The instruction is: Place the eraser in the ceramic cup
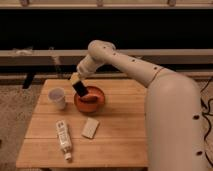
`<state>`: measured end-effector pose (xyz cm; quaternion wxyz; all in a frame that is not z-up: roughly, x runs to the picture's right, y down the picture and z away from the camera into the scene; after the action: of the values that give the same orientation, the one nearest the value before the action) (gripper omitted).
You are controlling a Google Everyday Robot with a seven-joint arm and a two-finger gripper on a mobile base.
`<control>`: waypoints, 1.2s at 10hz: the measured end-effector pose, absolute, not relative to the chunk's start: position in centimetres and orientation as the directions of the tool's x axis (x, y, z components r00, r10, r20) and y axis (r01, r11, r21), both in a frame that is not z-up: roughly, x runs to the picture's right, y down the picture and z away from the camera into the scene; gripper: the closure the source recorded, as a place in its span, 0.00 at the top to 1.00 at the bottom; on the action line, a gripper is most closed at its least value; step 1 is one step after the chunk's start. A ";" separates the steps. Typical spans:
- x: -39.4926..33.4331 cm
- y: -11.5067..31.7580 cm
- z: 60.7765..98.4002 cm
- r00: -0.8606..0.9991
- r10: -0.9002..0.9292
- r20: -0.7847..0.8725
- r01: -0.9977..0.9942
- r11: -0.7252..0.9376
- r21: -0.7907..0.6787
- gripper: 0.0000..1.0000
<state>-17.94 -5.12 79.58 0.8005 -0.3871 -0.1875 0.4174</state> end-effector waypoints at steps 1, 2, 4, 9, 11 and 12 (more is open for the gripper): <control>-19.5 -5.8 80.1 0.581 0.814 0.003 -0.502 0.361 -0.786 0.00; -20.7 -6.5 80.6 0.577 0.816 0.030 -0.482 0.371 -0.794 0.00; -22.9 -8.4 80.2 0.564 0.820 0.099 -0.434 0.395 -0.810 0.00; -27.7 -7.8 78.2 0.569 0.798 0.201 -0.317 0.438 -0.841 0.00; -29.7 -7.4 77.8 0.576 0.784 0.232 -0.275 0.453 -0.848 0.00; -30.2 -7.2 77.8 0.579 0.780 0.239 -0.264 0.456 -0.850 0.03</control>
<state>-30.16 -7.23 77.79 0.7914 -0.4041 -0.3192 0.3295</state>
